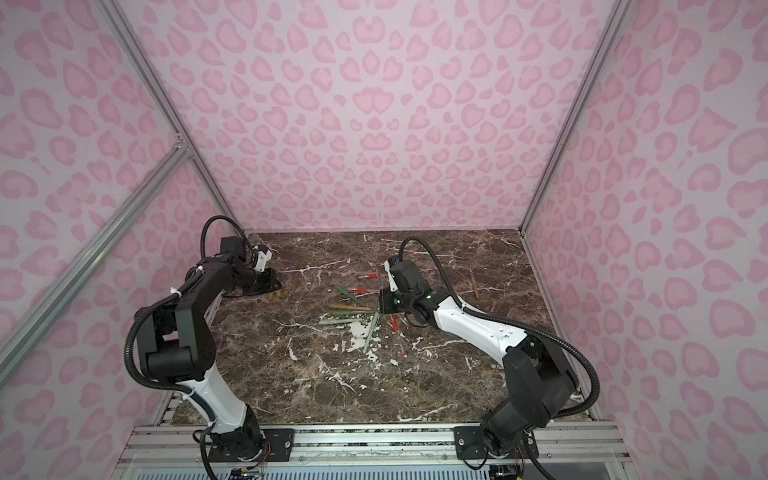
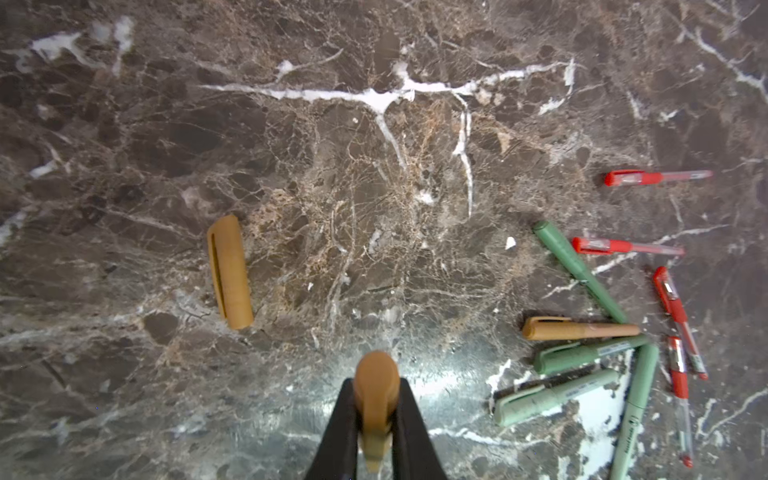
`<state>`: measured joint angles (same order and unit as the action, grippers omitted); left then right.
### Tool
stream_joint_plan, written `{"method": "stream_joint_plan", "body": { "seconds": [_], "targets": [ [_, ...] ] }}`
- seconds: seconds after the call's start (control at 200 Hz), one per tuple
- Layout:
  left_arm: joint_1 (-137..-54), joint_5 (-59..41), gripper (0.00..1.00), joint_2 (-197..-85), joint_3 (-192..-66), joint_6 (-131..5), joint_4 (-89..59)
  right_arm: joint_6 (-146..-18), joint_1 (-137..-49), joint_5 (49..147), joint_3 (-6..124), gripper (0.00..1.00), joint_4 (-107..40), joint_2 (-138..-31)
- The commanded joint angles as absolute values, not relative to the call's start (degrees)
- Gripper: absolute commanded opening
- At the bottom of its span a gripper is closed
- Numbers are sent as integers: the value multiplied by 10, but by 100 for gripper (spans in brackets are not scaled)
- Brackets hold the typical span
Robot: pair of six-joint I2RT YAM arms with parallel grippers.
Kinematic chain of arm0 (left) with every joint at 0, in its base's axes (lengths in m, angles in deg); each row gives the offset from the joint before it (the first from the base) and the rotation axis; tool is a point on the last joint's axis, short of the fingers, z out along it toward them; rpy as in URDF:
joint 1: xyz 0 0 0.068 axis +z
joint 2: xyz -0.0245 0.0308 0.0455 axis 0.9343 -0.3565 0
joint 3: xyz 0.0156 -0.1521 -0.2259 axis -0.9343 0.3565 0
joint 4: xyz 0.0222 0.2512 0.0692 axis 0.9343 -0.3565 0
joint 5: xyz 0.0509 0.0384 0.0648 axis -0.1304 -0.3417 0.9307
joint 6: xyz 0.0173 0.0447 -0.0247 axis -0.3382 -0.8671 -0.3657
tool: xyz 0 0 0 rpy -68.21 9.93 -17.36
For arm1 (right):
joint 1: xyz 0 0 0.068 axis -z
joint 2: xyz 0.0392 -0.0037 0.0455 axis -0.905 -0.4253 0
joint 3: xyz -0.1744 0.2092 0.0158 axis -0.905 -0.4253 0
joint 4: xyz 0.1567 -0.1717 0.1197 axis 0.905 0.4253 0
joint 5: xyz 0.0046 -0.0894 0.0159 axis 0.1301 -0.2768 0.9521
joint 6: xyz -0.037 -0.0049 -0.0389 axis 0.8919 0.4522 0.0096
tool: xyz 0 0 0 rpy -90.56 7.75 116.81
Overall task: Open the pen caps
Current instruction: 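Pull the cap off with the left gripper while the right gripper holds the marker, then set the cap down with the left gripper while the right arm withdraws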
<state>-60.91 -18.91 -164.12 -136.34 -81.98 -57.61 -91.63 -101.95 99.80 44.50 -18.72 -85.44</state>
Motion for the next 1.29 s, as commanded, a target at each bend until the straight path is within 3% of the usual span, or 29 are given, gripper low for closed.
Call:
{"method": "stream_joint_plan", "body": {
  "seconds": [0.0, 0.72, 1.29],
  "targets": [
    [-616, -155, 4, -1670, -1386, -839, -604, -908, -1004, 980, 437, 0, -159, -843],
    [-628, -91, 5, -1817, -1497, -845, -652, -900, -971, 991, 428, 0, -136, -830],
    [-628, -76, 34, -1835, -1516, -841, -660, -894, -954, 998, 427, 0, -128, -826]
  ]
}}
